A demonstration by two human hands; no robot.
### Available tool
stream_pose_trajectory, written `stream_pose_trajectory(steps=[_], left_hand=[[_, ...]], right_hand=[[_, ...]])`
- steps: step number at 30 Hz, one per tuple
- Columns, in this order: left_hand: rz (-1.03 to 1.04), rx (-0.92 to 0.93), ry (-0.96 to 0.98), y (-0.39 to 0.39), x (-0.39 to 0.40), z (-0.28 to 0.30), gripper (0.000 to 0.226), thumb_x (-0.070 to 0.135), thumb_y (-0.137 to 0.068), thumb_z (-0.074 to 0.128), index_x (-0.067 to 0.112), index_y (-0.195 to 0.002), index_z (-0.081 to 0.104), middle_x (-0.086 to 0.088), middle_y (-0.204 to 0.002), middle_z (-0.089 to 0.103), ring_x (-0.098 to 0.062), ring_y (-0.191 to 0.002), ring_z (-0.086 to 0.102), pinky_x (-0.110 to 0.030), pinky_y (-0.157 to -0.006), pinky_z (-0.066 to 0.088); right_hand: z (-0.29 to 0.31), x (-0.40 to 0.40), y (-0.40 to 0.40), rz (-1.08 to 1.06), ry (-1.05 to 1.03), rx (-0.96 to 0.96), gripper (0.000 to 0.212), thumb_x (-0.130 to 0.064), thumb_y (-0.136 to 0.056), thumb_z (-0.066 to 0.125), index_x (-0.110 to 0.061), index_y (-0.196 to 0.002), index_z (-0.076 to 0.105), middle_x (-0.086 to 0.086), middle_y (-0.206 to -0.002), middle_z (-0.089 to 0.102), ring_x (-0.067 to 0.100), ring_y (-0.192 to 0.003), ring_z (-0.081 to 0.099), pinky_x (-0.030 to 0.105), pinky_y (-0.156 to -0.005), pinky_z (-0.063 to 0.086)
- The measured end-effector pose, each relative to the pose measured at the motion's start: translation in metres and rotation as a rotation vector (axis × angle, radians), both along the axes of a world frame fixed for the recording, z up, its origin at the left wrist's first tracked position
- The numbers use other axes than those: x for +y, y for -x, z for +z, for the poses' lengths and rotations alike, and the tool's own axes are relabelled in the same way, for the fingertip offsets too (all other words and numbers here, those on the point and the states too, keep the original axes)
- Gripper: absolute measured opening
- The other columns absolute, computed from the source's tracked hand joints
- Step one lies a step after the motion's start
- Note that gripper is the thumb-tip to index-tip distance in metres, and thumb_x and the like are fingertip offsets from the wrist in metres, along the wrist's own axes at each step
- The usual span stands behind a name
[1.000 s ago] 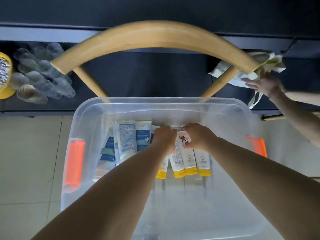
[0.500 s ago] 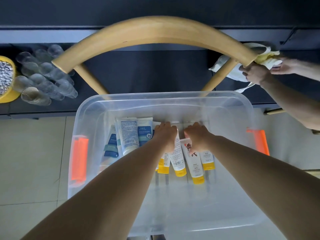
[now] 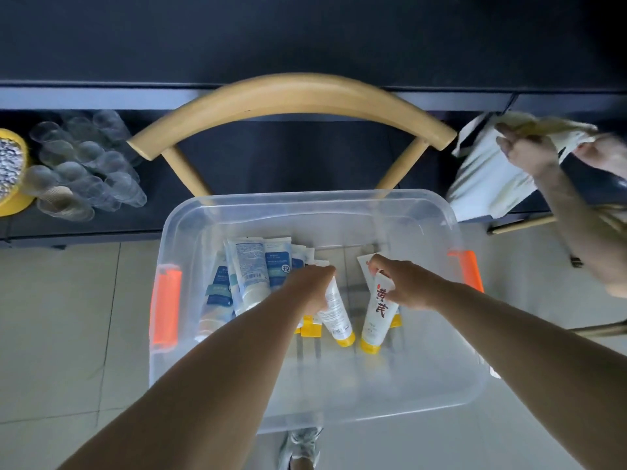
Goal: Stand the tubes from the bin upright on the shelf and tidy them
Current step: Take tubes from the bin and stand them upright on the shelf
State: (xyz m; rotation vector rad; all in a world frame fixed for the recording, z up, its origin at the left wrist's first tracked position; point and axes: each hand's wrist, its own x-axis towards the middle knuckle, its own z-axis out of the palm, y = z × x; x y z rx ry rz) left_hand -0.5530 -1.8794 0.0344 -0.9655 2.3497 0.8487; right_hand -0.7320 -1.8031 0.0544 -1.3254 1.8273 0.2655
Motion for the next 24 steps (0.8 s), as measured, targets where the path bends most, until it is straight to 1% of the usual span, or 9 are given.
stream_pose_trajectory(steps=[2,4,6,8,10,12,15,20,24], left_hand=[[0.002,0.007,0.004,-0.003,0.003,0.003,0.046,0.014,-0.083,0.067,0.011,-0.124,0.047,-0.010,-0.124,0.057,-0.027,-0.115,0.054,-0.034,-0.087,0.045],[0.008,0.021,0.011,-0.006,0.005,0.005,0.042,0.014,-0.084,0.066,0.010,-0.122,0.050,-0.010,-0.123,0.058,-0.027,-0.114,0.054,-0.033,-0.086,0.044],[0.024,0.035,0.014,-0.010,0.008,0.008,0.039,0.012,-0.085,0.064,0.010,-0.121,0.051,-0.011,-0.123,0.057,-0.027,-0.114,0.054,-0.033,-0.084,0.044],[0.048,0.035,0.023,-0.012,0.010,0.012,0.036,0.011,-0.087,0.061,0.010,-0.122,0.051,-0.011,-0.123,0.057,-0.028,-0.115,0.053,-0.033,-0.083,0.044],[0.062,0.038,0.037,-0.015,0.013,0.016,0.033,0.011,-0.087,0.059,0.011,-0.119,0.053,-0.010,-0.121,0.058,-0.028,-0.115,0.053,-0.032,-0.081,0.043],[0.059,0.049,0.047,-0.017,0.015,0.021,0.028,0.011,-0.086,0.059,0.010,-0.113,0.055,-0.010,-0.118,0.059,-0.028,-0.113,0.054,-0.033,-0.080,0.044],[0.072,0.087,0.041,-0.021,0.016,0.031,0.024,0.010,-0.084,0.058,0.009,-0.108,0.057,-0.010,-0.113,0.061,-0.028,-0.109,0.056,-0.035,-0.082,0.046],[0.153,0.182,0.043,-0.033,0.010,0.059,0.020,0.005,-0.082,0.056,0.010,-0.101,0.059,-0.010,-0.108,0.063,-0.029,-0.103,0.058,-0.034,-0.080,0.047],[0.147,0.212,0.074,-0.051,0.002,0.098,0.018,0.004,-0.079,0.054,0.014,-0.093,0.060,-0.006,-0.099,0.064,-0.026,-0.096,0.060,-0.035,-0.079,0.051]], right_hand=[[-0.001,0.004,-0.001,0.016,0.014,-0.004,0.033,-0.001,-0.084,0.052,-0.025,-0.107,0.047,0.004,-0.117,0.056,0.023,-0.091,0.054,0.029,-0.066,0.042],[0.000,0.005,-0.003,0.018,0.007,-0.005,0.030,-0.001,-0.082,0.053,-0.026,-0.100,0.055,0.002,-0.118,0.058,0.019,-0.095,0.054,0.024,-0.069,0.040],[0.005,0.002,-0.005,0.049,-0.025,-0.009,0.038,0.000,-0.079,0.054,-0.026,-0.107,0.062,-0.001,-0.120,0.060,0.016,-0.101,0.054,0.022,-0.076,0.043],[0.012,0.000,-0.009,0.142,-0.063,-0.008,0.044,0.000,-0.081,0.056,-0.023,-0.118,0.060,-0.003,-0.123,0.058,0.015,-0.110,0.054,0.022,-0.086,0.044],[0.015,0.000,-0.011,0.223,-0.048,0.030,0.041,-0.001,-0.087,0.051,-0.021,-0.122,0.060,-0.002,-0.124,0.058,0.017,-0.113,0.054,0.022,-0.089,0.043],[0.014,0.003,-0.011,0.263,-0.007,0.100,0.037,-0.004,-0.091,0.046,-0.022,-0.117,0.063,0.000,-0.122,0.061,0.018,-0.111,0.055,0.023,-0.087,0.043],[0.020,0.007,-0.015,0.342,0.013,0.195,0.027,-0.012,-0.091,0.049,-0.021,-0.109,0.067,0.001,-0.111,0.065,0.019,-0.105,0.057,0.023,-0.078,0.038],[0.041,0.020,-0.026,0.413,0.004,0.288,0.027,-0.018,-0.094,0.046,-0.023,-0.115,0.063,-0.002,-0.119,0.061,0.020,-0.112,0.055,0.027,-0.089,0.040],[0.080,0.030,-0.028,0.452,0.131,0.360,0.026,-0.023,-0.094,0.048,-0.023,-0.114,0.064,-0.002,-0.115,0.058,0.017,-0.110,0.055,0.026,-0.086,0.040]])
